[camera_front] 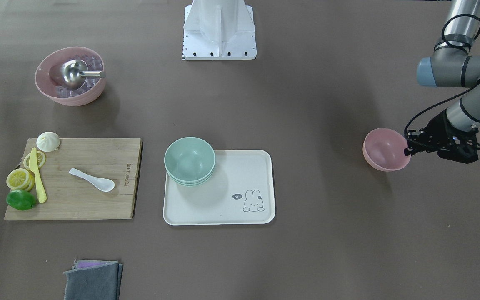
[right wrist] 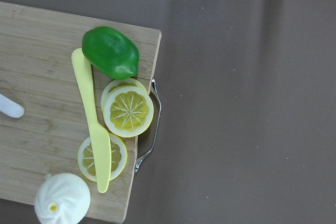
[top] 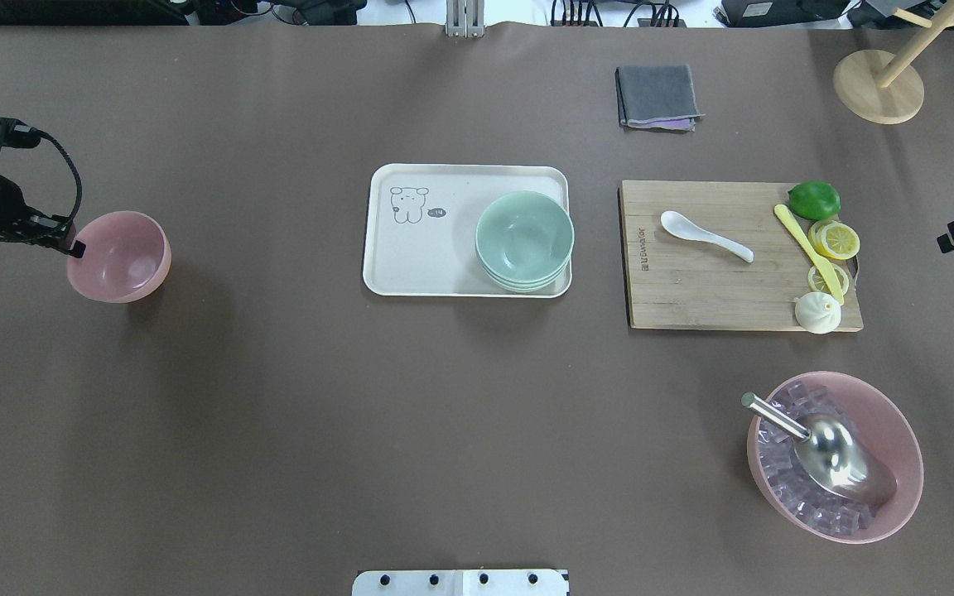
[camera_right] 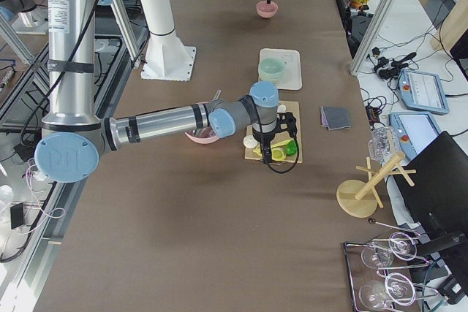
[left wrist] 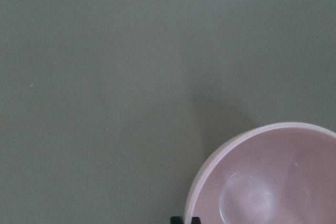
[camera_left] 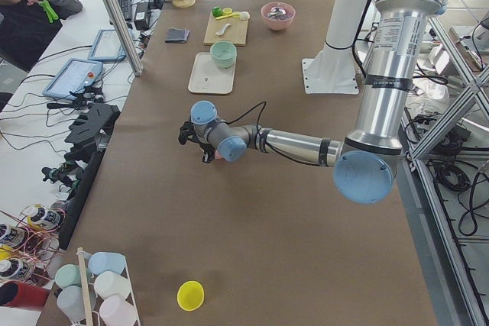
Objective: Stack pink bowl on green and place spoon
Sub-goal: 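Lift the pink bowl with the left gripper and carry it over the green bowl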
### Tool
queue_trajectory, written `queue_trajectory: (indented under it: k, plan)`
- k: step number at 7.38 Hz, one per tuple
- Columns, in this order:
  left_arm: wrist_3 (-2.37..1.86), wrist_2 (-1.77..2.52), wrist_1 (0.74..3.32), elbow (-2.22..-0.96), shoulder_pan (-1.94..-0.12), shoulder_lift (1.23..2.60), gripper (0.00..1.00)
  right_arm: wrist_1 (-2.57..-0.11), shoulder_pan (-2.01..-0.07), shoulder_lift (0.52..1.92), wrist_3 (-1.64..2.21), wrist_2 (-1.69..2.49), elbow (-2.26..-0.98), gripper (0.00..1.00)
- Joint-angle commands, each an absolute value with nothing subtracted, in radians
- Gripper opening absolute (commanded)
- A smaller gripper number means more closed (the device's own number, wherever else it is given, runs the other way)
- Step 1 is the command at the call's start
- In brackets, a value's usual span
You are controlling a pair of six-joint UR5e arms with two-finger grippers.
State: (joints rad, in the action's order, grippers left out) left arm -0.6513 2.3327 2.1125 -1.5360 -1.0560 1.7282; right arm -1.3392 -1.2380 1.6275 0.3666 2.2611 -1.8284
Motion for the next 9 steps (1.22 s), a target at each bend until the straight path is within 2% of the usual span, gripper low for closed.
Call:
queue_trajectory:
  k: [1, 3, 5, 7, 9]
  plan:
    - [-0.884, 2.359, 2.048, -1.635, -1.055, 1.796, 0.00, -1.339, -1.238, 1.628, 0.367, 2.261, -1.830, 1.00]
    - [-1.027, 2.353, 1.842, -1.725, -1.025, 1.943, 0.00, -1.339, -1.238, 1.625, 0.379, 2.260, -1.832, 1.00]
    - [-1.165, 2.260, 1.630, -1.744, -0.916, 2.142, 0.00, -1.339, -1.238, 1.608, 0.382, 2.260, -1.829, 1.00]
    - [-1.318, 2.166, 1.615, -1.683, -0.800, 2.276, 0.00, -1.341, -1.238, 1.588, 0.382, 2.258, -1.819, 1.00]
    - [-1.422, 2.096, 1.627, -1.530, -0.734, 2.432, 0.00, -1.341, -1.238, 1.582, 0.383, 2.261, -1.813, 1.00]
